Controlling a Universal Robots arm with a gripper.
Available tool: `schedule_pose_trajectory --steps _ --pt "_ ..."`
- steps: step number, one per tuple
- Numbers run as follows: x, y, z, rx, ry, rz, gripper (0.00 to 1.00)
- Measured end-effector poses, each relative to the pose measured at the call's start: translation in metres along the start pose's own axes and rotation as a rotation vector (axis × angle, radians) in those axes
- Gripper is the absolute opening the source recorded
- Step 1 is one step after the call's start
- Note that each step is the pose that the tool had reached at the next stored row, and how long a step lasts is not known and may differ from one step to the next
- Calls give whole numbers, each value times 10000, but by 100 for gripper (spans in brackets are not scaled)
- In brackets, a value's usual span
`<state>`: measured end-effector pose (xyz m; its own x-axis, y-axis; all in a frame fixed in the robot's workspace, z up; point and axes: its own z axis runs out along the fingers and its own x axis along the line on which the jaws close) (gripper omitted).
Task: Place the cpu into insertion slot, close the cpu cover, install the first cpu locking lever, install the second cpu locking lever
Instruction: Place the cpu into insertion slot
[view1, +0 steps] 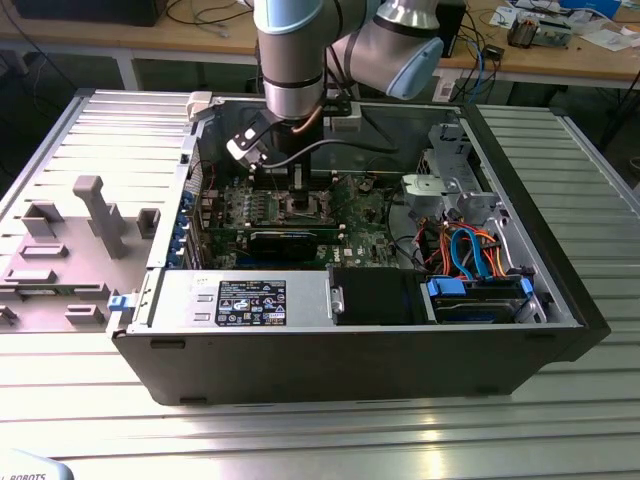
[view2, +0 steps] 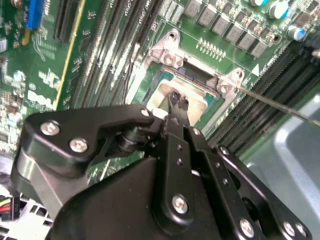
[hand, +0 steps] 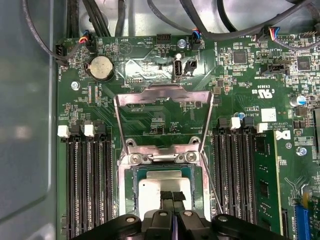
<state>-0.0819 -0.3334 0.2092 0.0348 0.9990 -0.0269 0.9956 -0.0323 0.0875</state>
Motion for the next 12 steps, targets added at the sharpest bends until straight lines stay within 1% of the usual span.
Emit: schedule_pose_trajectory --steps 1,3,4,5,7,8,9,10,12 --pt "-2 3 -30 6 -6 -1 11" --pt "-4 14 -94 8 29 -45 11" --pt "-3 17 -100 2 87 -276 11" --pt "-3 19 -100 -4 110 -521 11" --pt "-3 33 -99 -4 134 -809 11" --pt "-3 54 -97 66 147 -922 11" --pt "-3 62 -96 340 144 -964 11" --pt "-2 67 -97 598 139 -995 11" --pt "-2 87 -104 965 114 -1039 11"
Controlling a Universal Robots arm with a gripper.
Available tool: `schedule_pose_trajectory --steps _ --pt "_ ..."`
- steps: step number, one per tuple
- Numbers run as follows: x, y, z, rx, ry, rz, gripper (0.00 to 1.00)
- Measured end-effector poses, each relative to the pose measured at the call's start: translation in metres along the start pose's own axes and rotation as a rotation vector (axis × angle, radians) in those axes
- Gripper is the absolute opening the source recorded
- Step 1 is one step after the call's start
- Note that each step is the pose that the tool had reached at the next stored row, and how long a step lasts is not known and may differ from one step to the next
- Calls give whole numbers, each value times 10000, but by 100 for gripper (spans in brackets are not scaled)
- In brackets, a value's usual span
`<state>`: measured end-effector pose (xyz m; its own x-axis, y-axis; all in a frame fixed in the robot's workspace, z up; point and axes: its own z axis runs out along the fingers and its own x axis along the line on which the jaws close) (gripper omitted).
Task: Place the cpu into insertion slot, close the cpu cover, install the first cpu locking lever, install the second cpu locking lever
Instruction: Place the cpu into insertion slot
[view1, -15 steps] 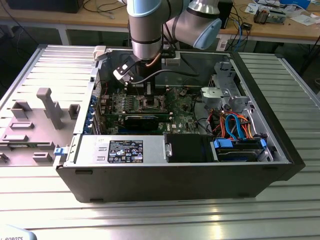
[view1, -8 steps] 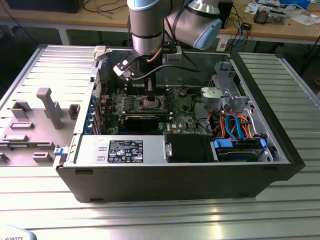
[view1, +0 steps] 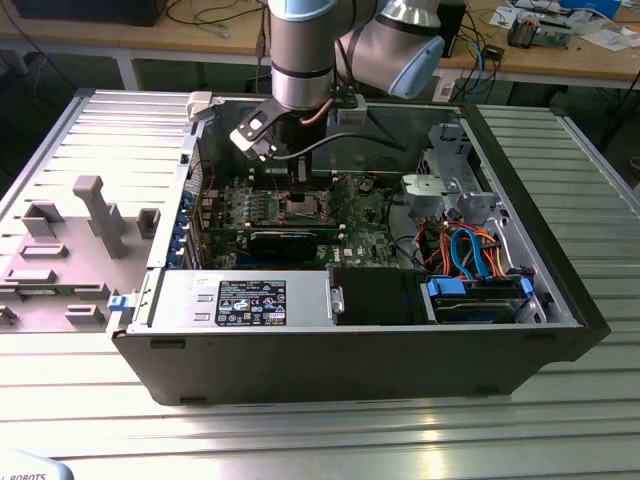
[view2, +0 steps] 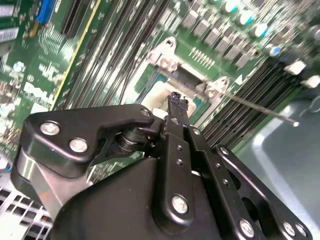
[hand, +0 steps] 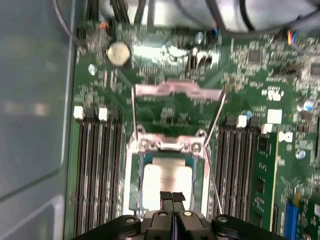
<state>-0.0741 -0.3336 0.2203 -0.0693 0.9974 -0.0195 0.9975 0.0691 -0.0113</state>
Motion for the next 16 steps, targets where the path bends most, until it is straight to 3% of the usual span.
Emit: schedule_pose_trajectory --steps 5,16 --pt "-3 31 -53 73 -21 -2 11" --pt "-7 34 -237 74 -20 -1 11"
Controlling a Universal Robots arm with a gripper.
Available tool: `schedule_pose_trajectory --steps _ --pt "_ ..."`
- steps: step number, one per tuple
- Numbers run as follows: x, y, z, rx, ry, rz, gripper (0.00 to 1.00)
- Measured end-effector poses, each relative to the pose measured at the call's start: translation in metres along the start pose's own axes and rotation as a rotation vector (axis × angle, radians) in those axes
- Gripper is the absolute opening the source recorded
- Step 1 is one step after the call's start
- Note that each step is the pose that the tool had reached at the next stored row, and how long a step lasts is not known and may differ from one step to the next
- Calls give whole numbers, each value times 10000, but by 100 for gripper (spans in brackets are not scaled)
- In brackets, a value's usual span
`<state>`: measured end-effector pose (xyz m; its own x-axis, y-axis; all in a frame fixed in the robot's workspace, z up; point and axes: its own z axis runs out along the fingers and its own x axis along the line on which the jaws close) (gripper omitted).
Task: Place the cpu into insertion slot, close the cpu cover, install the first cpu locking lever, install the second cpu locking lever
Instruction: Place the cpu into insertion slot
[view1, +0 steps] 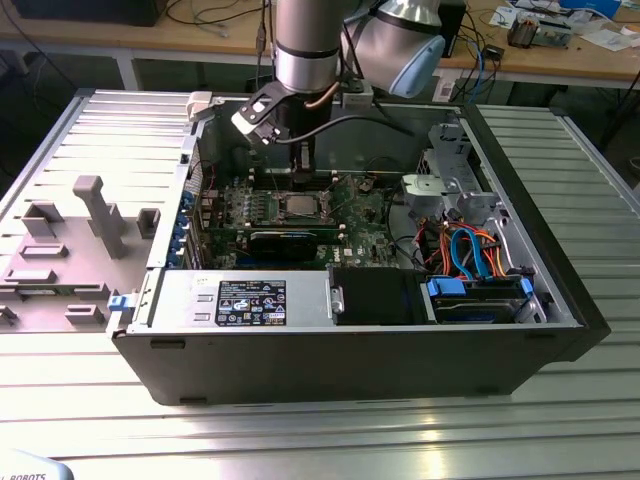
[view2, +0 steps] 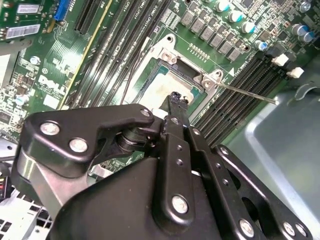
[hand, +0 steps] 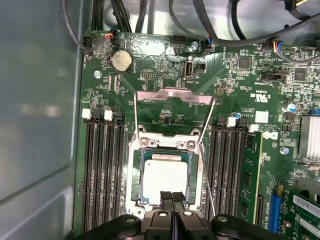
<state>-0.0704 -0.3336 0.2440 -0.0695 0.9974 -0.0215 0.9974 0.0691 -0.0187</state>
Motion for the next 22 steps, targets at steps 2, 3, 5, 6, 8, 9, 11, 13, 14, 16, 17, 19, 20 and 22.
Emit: schedule_pose_trajectory --steps 2,3,5,6,8,9,11,13,14,16,17,19,20,22 --pt "0 0 -22 1 -1 0 11" --pt "-1 0 -29 1 0 0 11" --pt "-1 -1 -50 0 0 0 11" --pt "-1 -1 -59 0 0 0 11" --pt "-1 -1 -80 0 0 0 11" --pt "-2 -1 -96 0 0 0 11" --pt "-2 -2 -129 0 0 0 11" --pt "-3 -2 -148 0 0 0 11" --pt "-3 -3 -164 0 0 0 11" --pt "-4 -3 -193 0 0 0 11" --pt "-4 -4 -209 0 0 0 11" --pt "-5 -4 -241 0 0 0 11" --pt "-5 -4 -255 0 0 0 11" --pt "-6 -5 -299 0 0 0 11"
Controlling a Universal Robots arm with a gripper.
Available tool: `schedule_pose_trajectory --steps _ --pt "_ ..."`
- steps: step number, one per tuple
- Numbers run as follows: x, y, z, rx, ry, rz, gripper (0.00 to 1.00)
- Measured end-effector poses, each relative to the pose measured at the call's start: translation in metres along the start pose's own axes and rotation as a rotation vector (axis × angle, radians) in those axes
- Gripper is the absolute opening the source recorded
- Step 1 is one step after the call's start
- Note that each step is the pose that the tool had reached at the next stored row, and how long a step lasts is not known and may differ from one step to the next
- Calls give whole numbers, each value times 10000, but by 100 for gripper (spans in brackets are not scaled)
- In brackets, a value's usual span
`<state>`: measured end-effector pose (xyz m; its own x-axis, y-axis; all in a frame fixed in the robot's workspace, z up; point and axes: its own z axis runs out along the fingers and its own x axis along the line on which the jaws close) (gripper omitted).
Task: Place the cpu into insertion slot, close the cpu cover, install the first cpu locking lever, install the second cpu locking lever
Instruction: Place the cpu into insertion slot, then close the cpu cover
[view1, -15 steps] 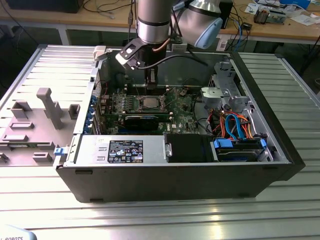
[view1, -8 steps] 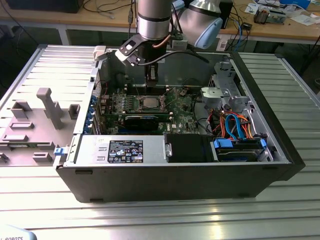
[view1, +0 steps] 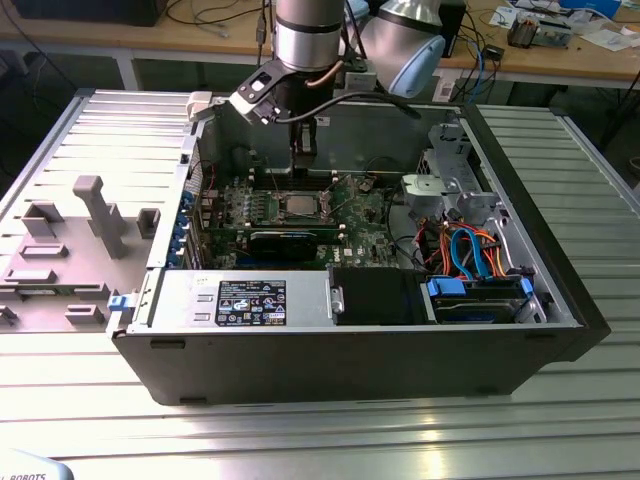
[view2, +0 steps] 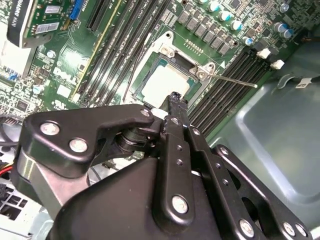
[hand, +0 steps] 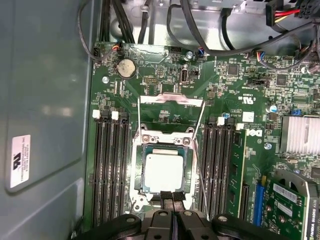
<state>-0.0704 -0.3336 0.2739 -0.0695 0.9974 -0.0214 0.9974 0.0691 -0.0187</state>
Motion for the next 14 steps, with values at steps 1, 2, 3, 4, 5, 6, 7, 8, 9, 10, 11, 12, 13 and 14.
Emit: schedule_pose_trajectory --steps 1,2,3,4,5,6,7,8,9,10,11,12,13,14 --pt "0 0 -22 0 0 0 11" --pt "-1 -1 -39 0 0 0 11" --pt "-1 -1 -62 0 -1 0 11" --pt "-2 -2 -81 1 0 0 11" --pt "-2 -2 -104 0 0 0 11" --pt "-3 -2 -119 1 0 0 11" --pt "-3 -3 -144 0 -1 0 11" --pt "-4 -3 -173 0 0 1 11" --pt "-4 -4 -192 0 2 -1 11" --pt "-4 -3 -191 -2 11 0 11" --pt "-4 -3 -191 -2 14 0 11" --pt "-4 -4 -192 -1 15 0 11" --pt "-4 -4 -192 -1 18 0 11" --pt "-4 -4 -192 -2 21 0 11"
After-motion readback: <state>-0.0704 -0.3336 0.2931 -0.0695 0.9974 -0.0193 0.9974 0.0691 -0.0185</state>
